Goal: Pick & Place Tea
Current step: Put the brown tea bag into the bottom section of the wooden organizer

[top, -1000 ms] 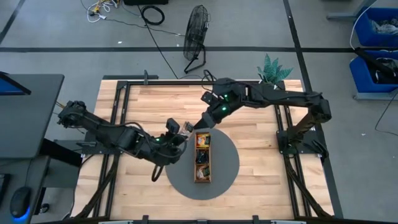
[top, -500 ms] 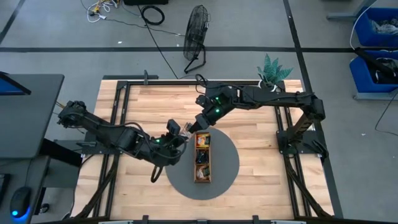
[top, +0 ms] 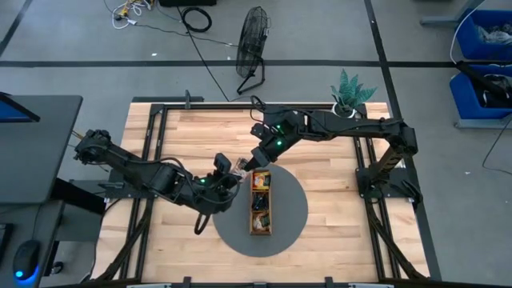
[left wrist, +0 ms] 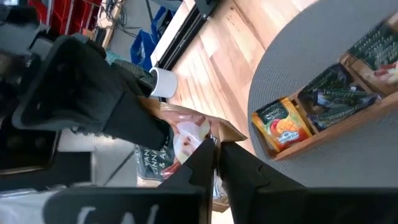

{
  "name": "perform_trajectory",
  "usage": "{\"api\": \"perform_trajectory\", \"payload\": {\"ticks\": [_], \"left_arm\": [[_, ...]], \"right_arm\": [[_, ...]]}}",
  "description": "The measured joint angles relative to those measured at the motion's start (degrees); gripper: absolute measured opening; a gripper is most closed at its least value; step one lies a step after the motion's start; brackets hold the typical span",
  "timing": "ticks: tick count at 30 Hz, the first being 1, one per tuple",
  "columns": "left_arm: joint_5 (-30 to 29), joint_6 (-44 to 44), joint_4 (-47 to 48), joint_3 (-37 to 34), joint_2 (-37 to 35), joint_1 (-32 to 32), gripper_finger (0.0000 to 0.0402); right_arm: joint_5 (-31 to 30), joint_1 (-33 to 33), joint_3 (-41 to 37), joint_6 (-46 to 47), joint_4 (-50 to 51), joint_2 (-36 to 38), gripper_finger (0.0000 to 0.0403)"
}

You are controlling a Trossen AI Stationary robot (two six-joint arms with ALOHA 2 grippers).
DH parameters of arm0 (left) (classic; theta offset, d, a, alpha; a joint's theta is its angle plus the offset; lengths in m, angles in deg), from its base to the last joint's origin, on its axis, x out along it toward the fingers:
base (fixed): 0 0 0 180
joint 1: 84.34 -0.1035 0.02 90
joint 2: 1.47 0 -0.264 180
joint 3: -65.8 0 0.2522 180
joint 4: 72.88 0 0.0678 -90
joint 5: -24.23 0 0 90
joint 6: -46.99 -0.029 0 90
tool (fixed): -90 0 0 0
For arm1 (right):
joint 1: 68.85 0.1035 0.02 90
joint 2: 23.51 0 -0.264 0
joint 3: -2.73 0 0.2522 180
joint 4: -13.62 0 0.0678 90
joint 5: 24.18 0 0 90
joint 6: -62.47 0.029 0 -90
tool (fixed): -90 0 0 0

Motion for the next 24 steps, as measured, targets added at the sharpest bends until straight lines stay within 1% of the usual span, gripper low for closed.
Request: {"api": "perform_trajectory", "payload": {"ticks": [1,3,6,10,13,16,20,24], "left_arm": [[0.0,1.6,-0.01,0.0,0.0,0.0,0.0038],[0.07,5.53,0.22,0.0,0.0,-0.04,0.0048],[0.05,13.26,0.88,0.0,0.0,-0.04,0.0061],[0.11,23.28,5.53,-0.04,0.0,-0.04,0.0072],[0.23,29.78,9.11,-1.25,0.0,-0.3,0.0072],[0.12,38.74,11.11,-2.71,-0.02,-0.57,0.0069],[0.06,48.05,8.64,-5.21,-0.04,-0.47,0.0063],[0.07,53.03,-2.08,-9.12,-0.15,0.55,0.0055]], "right_arm": [[-0.39,0.02,0.0,-0.25,0.06,0.02,0.0008],[-1.04,0.0,0.0,-0.52,0.59,0.02,0.001],[-3.16,0.04,0.0,-1.79,2.43,0.91,0.0004],[-5.96,0.07,0.0,-2.74,5.47,3.45,0.0003],[-10.21,0.62,0.0,-2.67,8.17,6.0,0.0002],[-15.54,1.64,0.0,-2.3,11.43,8.81,0.0001],[-24.01,3.77,0.0,-1.25,15.34,11.42,0.0001],[-32.03,6.55,0.0,-1.85,16.62,13.56,0.0001]]}}
